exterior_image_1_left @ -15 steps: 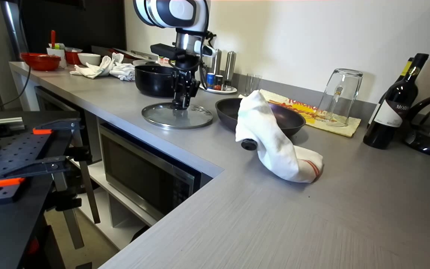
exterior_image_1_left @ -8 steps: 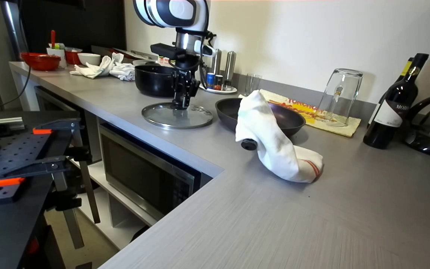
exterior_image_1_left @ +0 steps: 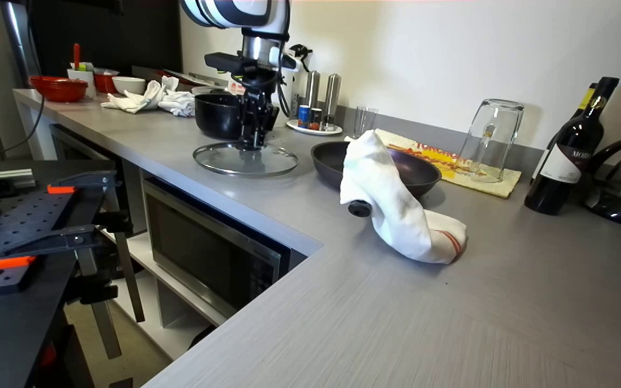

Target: Place the lid on the pot

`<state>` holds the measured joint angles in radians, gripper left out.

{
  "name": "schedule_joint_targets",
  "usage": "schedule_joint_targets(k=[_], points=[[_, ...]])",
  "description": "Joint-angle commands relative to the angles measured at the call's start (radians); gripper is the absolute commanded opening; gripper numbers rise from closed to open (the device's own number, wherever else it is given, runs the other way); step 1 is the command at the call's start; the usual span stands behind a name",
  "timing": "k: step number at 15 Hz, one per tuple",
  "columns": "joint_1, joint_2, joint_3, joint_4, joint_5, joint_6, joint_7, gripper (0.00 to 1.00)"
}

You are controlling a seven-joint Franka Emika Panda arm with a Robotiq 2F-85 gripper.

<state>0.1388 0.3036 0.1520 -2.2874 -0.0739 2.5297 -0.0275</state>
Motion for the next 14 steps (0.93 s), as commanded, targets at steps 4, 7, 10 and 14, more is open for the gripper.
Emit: schedule_joint_targets(k=[4,7,10,14], points=[[0.043,-0.158,-0.003,-0.082,-0.042,-0.052,0.05,0.25],[0.051,-0.204,0.002,-0.095,-0.056,-0.083,0.063,0.25],[0.06,-0.244,0.01,-0.101,-0.072,-0.114,0.077,0.25],[0.075,-0.297,0.029,-0.104,-0.107,-0.148,0.113,0.25]])
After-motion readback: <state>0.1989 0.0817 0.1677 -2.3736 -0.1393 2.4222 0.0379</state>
